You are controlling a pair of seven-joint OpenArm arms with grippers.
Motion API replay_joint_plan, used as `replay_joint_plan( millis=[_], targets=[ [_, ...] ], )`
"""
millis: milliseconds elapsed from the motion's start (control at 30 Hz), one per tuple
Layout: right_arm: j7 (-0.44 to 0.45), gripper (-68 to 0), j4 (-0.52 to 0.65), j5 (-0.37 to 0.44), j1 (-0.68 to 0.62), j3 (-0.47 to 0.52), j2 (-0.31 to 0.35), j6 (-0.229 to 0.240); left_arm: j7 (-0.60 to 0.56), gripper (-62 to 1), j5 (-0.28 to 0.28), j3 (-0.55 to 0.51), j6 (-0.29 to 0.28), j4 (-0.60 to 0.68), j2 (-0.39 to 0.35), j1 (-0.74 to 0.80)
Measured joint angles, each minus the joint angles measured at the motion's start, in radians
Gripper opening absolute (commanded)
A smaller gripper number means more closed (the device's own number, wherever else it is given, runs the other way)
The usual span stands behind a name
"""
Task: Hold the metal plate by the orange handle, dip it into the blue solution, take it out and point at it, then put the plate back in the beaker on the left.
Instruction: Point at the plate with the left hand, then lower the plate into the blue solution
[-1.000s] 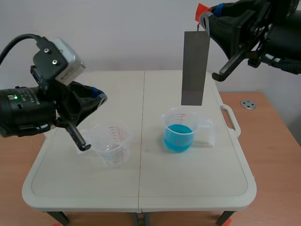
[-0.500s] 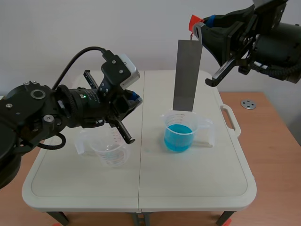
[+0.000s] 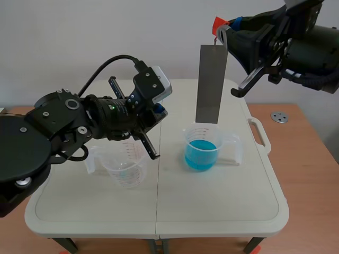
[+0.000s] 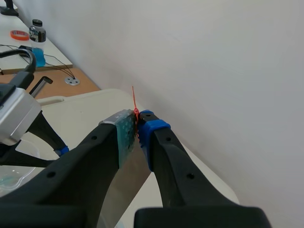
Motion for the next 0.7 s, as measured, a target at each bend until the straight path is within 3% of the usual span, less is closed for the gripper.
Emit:
replay_joint_plan(
  millis=[200, 700],
  targets=[
    [0.000, -66.2, 0.000, 0.000, 0.000, 0.000, 0.000, 0.000, -0.041, -58.4, 0.035, 0.000, 0.015, -0.037, 0.015, -0.005],
    [0.000, -66.2, 0.000, 0.000, 0.000, 0.000, 0.000, 0.000, -0.064, -58.4, 0.036, 0.000, 0.001, -0.048, 0.032, -0.016]
  ],
)
